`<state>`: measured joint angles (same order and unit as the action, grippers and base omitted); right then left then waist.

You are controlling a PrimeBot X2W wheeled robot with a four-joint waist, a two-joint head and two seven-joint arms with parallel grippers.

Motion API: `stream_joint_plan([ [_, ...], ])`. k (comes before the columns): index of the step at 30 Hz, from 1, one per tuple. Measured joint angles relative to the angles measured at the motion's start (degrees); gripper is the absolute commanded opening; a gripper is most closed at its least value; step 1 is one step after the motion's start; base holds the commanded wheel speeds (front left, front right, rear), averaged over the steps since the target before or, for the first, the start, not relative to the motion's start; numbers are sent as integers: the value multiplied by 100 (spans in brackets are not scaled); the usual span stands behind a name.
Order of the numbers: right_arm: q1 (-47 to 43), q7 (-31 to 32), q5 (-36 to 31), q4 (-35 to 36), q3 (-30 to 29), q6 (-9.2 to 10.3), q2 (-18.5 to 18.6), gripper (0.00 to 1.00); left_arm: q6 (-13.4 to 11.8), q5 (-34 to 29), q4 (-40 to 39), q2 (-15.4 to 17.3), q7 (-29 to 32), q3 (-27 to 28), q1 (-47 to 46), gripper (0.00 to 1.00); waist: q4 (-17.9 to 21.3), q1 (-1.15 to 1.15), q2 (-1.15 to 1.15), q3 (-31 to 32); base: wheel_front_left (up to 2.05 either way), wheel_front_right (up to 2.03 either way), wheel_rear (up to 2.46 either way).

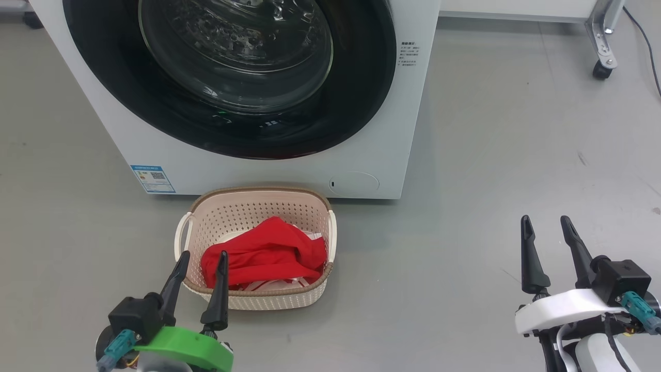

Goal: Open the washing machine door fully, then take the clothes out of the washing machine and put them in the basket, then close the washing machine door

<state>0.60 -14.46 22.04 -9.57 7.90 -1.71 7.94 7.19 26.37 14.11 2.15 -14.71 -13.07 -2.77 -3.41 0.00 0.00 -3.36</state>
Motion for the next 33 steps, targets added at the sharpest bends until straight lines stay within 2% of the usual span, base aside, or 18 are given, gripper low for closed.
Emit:
stream_joint_plan([
  [33, -25, 0, -98, -7, -47, -77, -83, 100, 0, 75, 68, 0, 0, -11, 13, 100, -7, 0, 0, 51, 0, 0, 0],
])
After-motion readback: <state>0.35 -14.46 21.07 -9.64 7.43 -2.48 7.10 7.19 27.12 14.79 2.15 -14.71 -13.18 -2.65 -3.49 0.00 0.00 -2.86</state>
